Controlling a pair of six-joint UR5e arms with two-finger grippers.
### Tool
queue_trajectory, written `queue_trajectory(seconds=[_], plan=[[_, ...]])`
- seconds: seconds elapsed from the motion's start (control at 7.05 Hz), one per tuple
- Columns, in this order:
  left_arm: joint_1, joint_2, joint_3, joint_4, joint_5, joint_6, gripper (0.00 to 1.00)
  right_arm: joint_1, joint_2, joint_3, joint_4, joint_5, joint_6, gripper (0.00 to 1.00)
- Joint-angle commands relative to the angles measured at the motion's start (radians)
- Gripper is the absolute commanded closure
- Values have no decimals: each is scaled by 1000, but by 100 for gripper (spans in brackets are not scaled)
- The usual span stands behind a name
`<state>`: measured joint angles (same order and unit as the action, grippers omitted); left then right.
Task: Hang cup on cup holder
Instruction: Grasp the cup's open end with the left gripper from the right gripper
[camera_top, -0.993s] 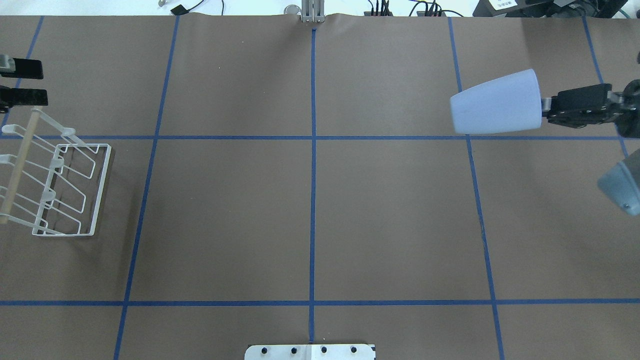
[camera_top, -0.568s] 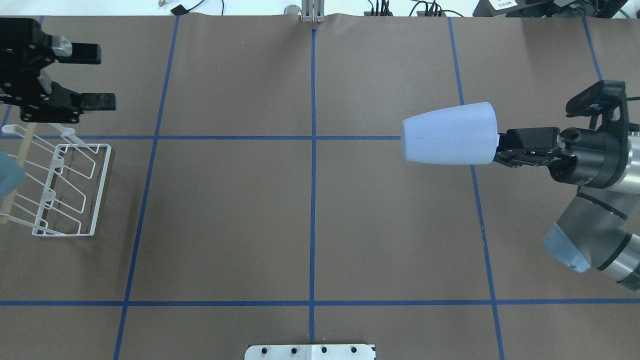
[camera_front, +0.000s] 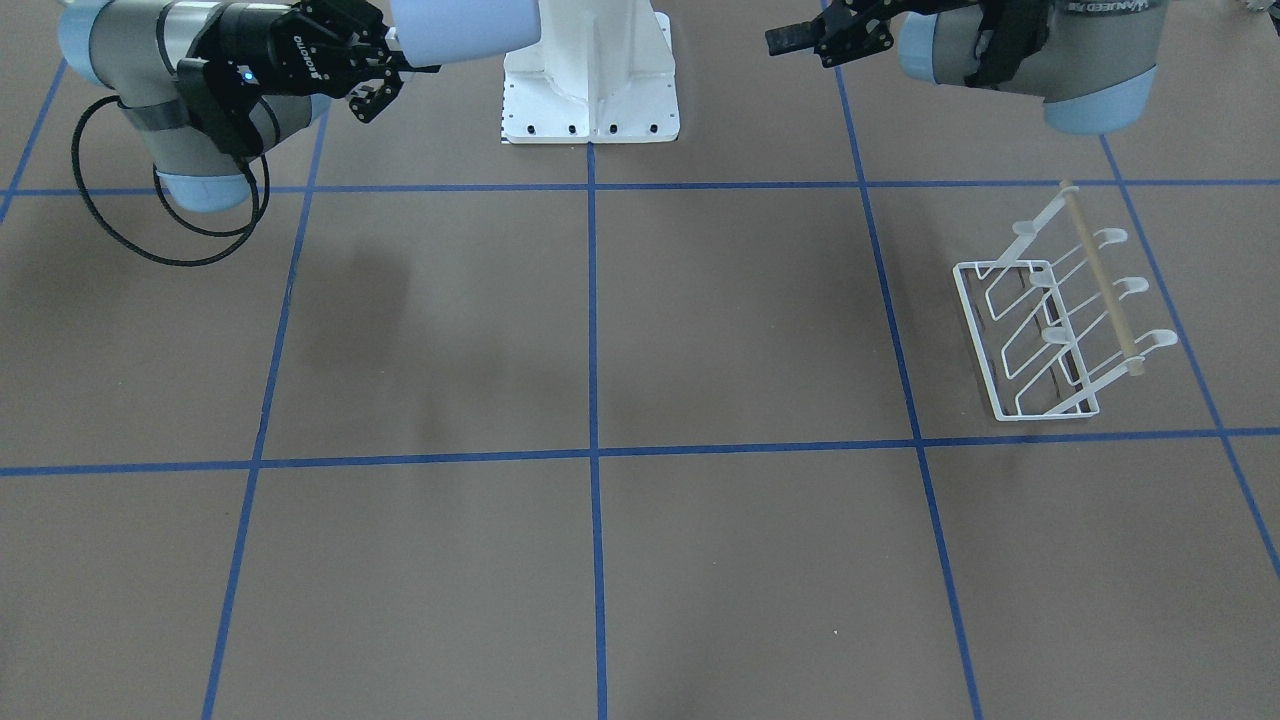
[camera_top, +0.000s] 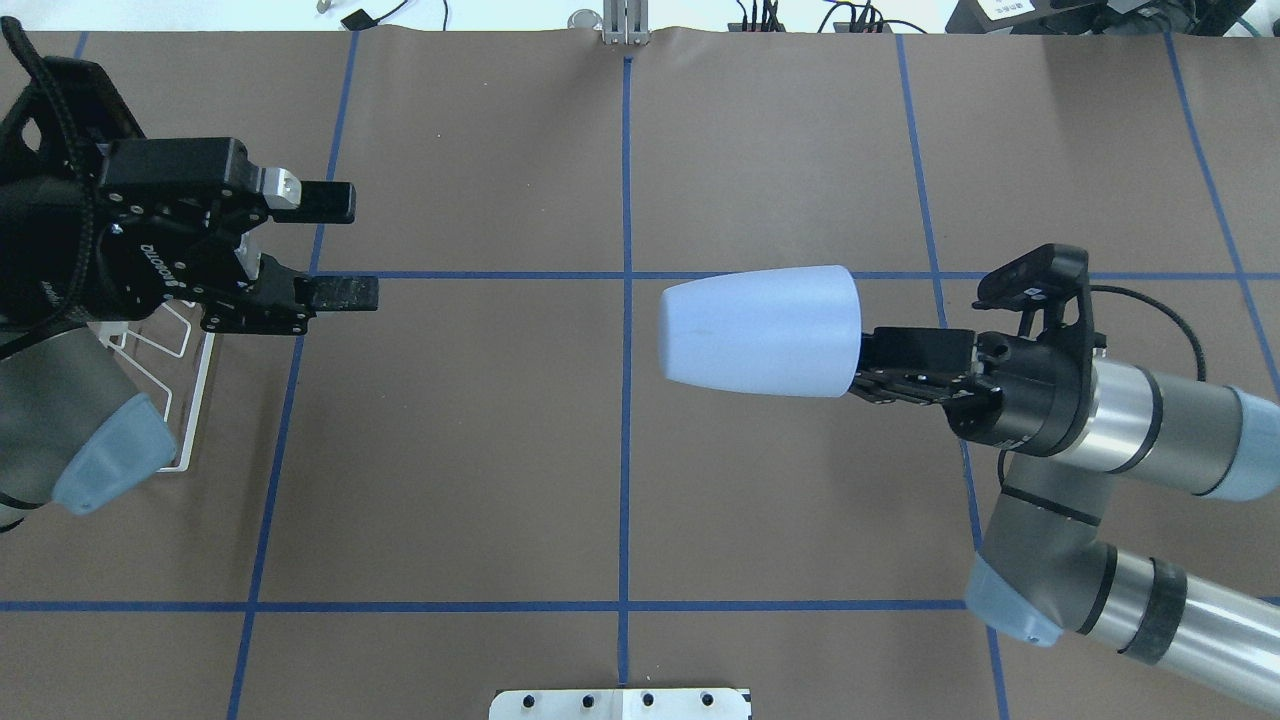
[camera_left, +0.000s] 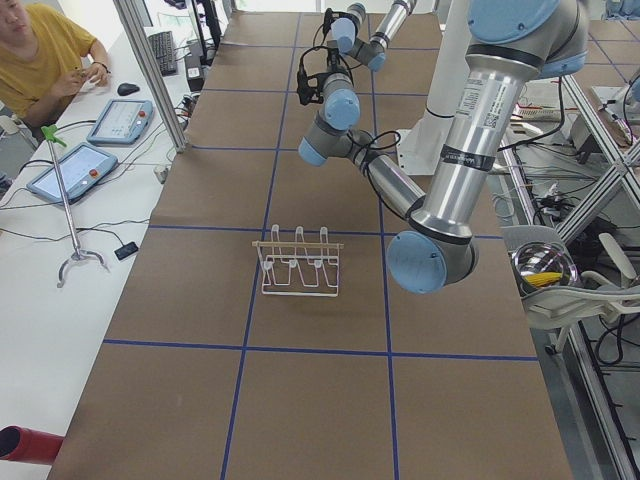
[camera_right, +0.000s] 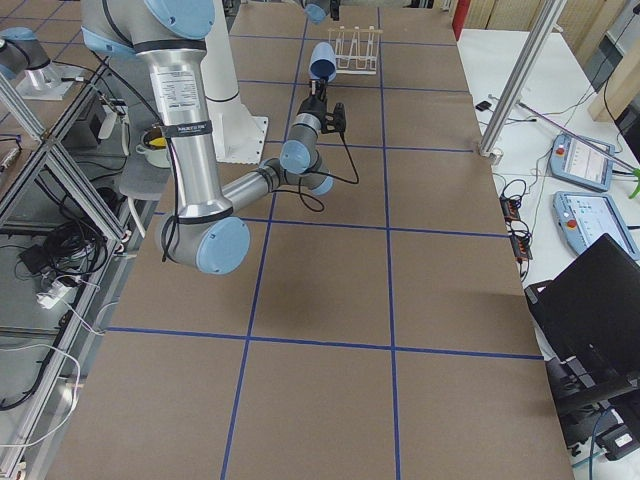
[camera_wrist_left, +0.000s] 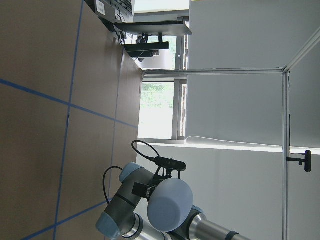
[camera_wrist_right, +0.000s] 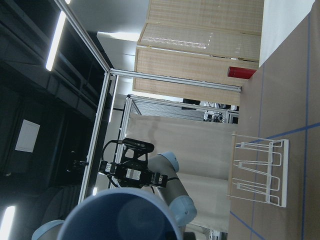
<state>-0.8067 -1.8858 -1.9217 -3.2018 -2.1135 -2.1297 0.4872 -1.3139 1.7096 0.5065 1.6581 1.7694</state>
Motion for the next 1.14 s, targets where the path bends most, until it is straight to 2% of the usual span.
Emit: queue_trajectory(seconds=[0.0,0.28,0.71,0.99], plan=[[40,-4,3,2,1,4,3,-120,96,-37,-13,-119,-103,100],[66,-7,4,3,3,4,3,-163,158,-85,-37,-174,-146,100],[76,-15,7,5,3,5,3,-203,218,-84,-111,-233,-186,100],[77,-4,7,5,1,7,3,-205,229,-73,-123,-239,-186,100]])
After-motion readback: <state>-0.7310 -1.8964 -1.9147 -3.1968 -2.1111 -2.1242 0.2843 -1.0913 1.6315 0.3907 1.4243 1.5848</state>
